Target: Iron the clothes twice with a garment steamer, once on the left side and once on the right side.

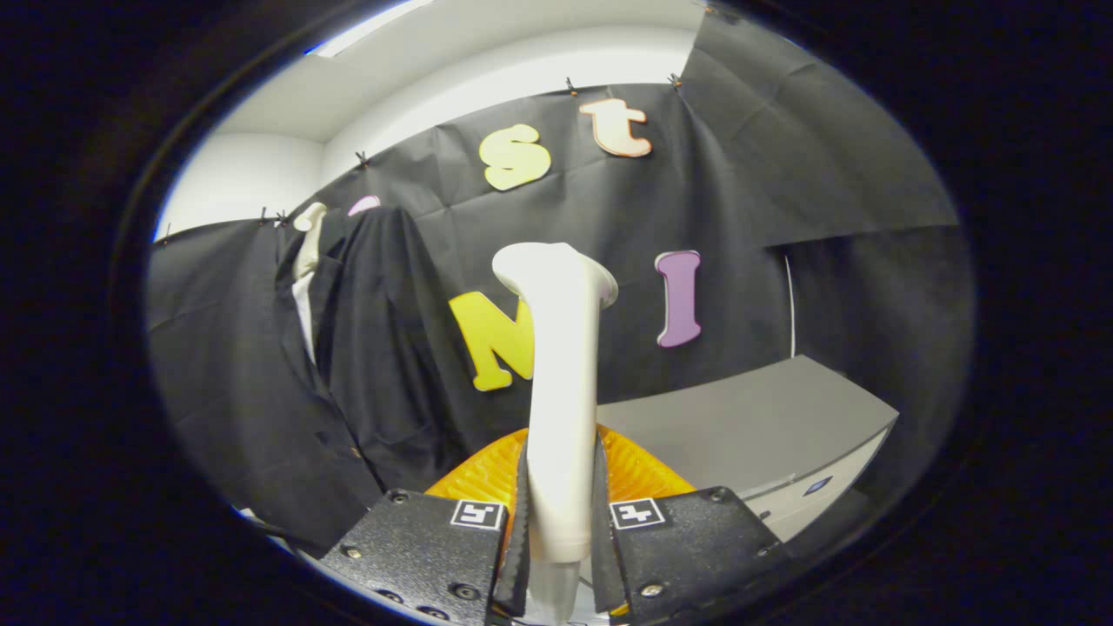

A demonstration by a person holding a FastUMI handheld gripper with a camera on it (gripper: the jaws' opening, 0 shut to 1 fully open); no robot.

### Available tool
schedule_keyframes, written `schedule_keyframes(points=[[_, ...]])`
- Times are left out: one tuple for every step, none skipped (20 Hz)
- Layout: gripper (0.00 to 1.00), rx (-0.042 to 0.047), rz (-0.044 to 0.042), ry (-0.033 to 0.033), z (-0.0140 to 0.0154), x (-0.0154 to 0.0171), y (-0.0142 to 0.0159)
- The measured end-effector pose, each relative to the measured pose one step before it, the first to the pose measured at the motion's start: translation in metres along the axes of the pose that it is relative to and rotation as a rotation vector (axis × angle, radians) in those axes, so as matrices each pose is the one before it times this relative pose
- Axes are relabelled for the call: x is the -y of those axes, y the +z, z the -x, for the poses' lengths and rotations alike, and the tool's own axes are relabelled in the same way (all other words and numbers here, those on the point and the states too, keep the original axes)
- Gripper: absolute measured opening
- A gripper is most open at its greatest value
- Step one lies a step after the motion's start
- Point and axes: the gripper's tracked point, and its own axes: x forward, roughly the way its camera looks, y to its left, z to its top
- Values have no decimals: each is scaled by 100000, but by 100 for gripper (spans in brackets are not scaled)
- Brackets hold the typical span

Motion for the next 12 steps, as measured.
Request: schedule_keyframes(points=[[31, 1849, 294, 1083, 414, -1483, 681], [31, 1597, 904, 491, 114, -1393, 749], [31, 1707, 313, 524, 146, -1389, 758], [31, 1274, 201, 1093, -18, -1334, 673], [31, 1039, 43, 1709, -75, -1628, 732], [31, 1220, 135, 1692, -314, -1622, 594], [31, 1305, 1216, 1230, -155, -1607, 646], [31, 1190, 1498, 1123, -176, -1408, 690], [31, 1083, 1100, 1154, -278, -1427, 582], [31, 728, 1020, 1272, -479, -1424, 316], [31, 574, 842, 1173, -447, -1389, 320], [31, 380, 966, 837, -449, -1207, 176]])
